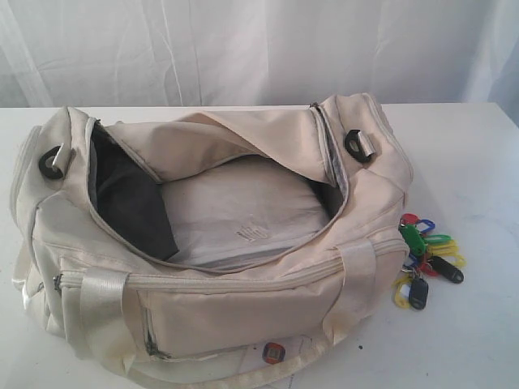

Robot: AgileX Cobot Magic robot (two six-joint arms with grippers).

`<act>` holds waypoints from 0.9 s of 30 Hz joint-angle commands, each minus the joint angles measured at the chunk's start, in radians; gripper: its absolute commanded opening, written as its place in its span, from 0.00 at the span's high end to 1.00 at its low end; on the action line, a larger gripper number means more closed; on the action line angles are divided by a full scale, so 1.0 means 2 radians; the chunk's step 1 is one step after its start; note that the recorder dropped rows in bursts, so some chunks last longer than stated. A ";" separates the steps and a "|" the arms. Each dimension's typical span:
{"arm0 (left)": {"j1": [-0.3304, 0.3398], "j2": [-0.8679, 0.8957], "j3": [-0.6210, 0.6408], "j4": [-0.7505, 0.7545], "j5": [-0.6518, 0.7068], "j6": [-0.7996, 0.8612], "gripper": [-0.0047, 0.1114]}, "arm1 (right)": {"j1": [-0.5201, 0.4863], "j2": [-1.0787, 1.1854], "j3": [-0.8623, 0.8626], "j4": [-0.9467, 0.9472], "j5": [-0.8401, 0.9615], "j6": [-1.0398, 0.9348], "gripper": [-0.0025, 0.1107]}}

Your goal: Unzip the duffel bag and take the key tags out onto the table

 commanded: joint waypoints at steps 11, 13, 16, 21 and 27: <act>-0.001 -0.003 0.002 0.002 -0.006 -0.003 0.96 | 0.001 -0.003 0.002 0.000 -0.006 -0.004 0.98; -0.001 -0.003 0.002 0.002 -0.007 -0.003 0.96 | 0.001 -0.003 0.002 0.000 -0.006 -0.004 0.98; -0.001 -0.003 0.002 0.003 -0.008 -0.003 0.96 | 0.001 -0.003 0.002 0.000 -0.006 -0.004 0.98; -0.001 -0.003 0.002 0.003 -0.009 -0.003 0.96 | 0.001 -0.003 0.002 0.000 -0.006 -0.004 0.98; -0.001 -0.003 0.002 0.004 -0.009 -0.003 0.96 | 0.001 -0.003 0.002 0.000 -0.006 -0.004 0.98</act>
